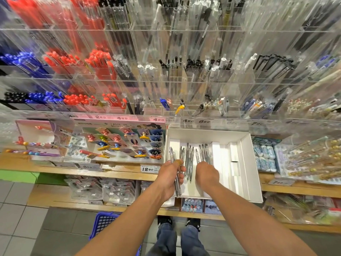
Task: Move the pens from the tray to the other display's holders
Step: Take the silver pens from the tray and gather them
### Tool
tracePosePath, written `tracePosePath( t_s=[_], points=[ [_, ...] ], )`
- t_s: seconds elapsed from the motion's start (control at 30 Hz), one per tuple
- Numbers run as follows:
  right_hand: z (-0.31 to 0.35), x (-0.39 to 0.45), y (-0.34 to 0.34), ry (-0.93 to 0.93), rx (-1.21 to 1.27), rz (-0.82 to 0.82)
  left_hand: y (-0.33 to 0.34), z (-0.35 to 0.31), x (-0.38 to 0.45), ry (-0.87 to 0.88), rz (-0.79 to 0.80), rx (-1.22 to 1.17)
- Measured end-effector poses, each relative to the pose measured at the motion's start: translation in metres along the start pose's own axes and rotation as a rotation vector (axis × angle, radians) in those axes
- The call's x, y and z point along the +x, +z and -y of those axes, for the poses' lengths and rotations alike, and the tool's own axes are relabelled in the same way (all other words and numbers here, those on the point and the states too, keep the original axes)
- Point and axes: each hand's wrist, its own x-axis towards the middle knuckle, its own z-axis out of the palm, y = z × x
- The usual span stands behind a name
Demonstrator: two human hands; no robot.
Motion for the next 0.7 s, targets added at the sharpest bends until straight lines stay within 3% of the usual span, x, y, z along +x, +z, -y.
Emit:
tracePosePath(
  t_s=[0.2,0.43,0.5,0.7],
  points=[
    [-0.003,-0.002,-0.002,0.008,0.104,0.106,0.000,0.001,0.000,-0.002,-0.005,0.013],
    [-0.019,-0.026,-0.038,-0.156,0.700,0.033,0.005,0.002,0.002,0.025,-0.005,0.025],
    [-0.019,-0.047,-0.049,-0.253,0.818,0.105,0.009,0.001,0.003,0.045,-0.009,0.032],
    [-0.019,-0.079,-0.058,-0.352,0.866,0.191,0.016,-0.002,0.007,0.016,0.051,-0.006]
  ],
)
